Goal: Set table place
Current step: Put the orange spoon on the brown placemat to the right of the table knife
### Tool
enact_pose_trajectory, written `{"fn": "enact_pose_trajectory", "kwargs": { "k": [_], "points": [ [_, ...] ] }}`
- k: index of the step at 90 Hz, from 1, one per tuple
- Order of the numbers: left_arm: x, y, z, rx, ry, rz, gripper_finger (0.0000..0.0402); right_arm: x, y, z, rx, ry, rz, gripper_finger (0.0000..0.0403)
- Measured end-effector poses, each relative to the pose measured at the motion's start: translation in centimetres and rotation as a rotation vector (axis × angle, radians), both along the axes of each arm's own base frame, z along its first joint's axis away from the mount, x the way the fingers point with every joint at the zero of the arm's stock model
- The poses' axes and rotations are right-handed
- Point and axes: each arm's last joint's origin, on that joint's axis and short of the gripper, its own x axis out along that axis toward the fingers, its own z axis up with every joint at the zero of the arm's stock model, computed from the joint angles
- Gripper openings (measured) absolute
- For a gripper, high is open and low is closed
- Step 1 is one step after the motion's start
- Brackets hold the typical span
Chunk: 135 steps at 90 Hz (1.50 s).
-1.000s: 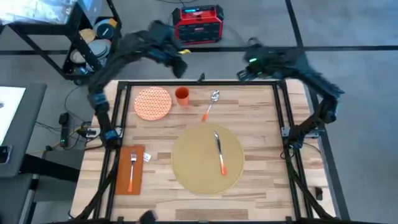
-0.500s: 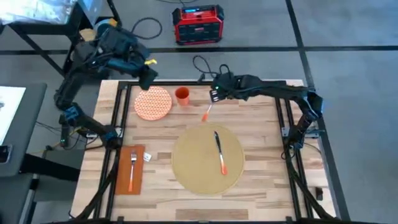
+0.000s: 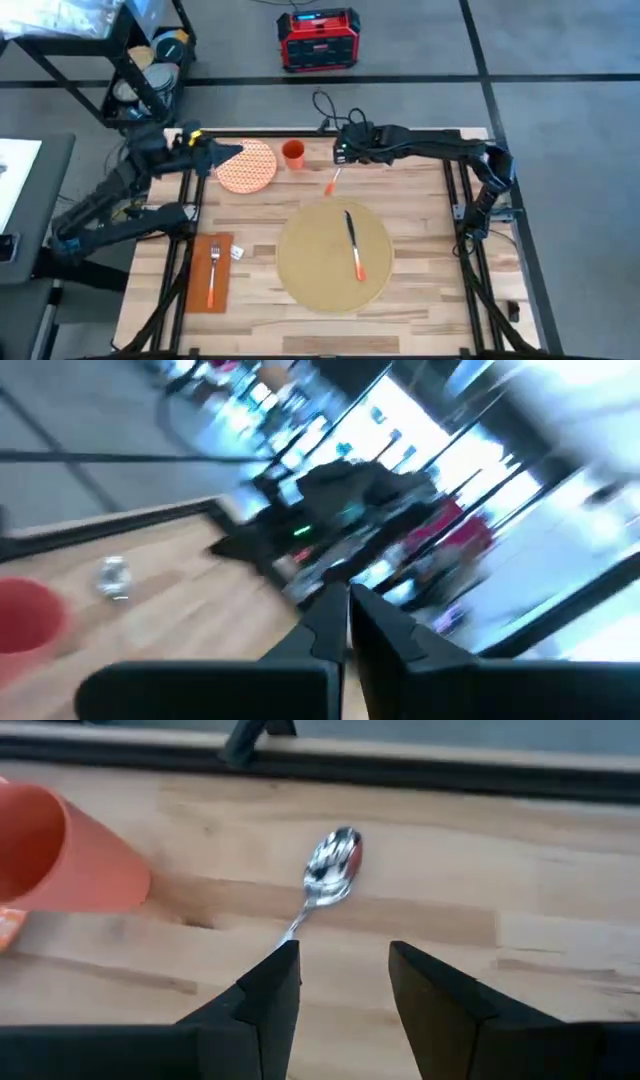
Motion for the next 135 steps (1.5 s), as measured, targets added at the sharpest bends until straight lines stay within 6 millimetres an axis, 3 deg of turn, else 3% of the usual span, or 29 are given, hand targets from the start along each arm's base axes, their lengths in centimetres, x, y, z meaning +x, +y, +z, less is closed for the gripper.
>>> {"fn": "enact_pose_trajectory", "kwargs": {
  "k": [19,42,54,78,92,105,114,130,135],
  "points": [
    [-0.7,-0.5,0.0,-0.011,-0.030,0.002,0.0000,2.4,-2.4,-4.2,0.128,-0.098,-0.012,0.0146],
    [-0.7,-0.5,0.2,-0.017,-0.023,0.017,0.0000,2.6,-4.4,-7.9,0.349,-0.119,-0.081,0.0146],
    [-0.7,-0.5,0.1,-0.019,-0.021,0.020,0.0000,3.4,-4.7,-7.4,0.376,-0.157,-0.076,0.0146],
    [-0.8,-0.5,-0.3,-0.017,0.025,0.020,0.0000,2.1,-7.2,-5.8,0.406,-0.148,-0.105,0.0132],
    [-0.3,0.0,-1.4,-0.052,0.139,0.067,0.0000,1.9,-8.8,-4.8,0.376,-0.194,-0.077,0.0088],
    [0.8,0.9,-2.3,-0.088,0.220,0.098,0.0000,1.4,-10.8,-3.8,0.315,-0.243,-0.049,0.0018],
    [1.4,1.4,-2.7,-0.103,0.250,0.096,0.0000,1.8,-12.4,-3.7,0.310,-0.293,-0.022,0.0006],
    [1.8,1.7,-3.0,-0.119,0.272,0.094,0.0000,3.6,-13.8,-5.4,0.380,-0.169,0.138,0.0002],
    [1.8,1.7,-3.0,-0.118,0.271,0.094,0.0000,3.9,-14.1,-5.0,0.355,-0.093,0.189,0.0002]
  ]
}}
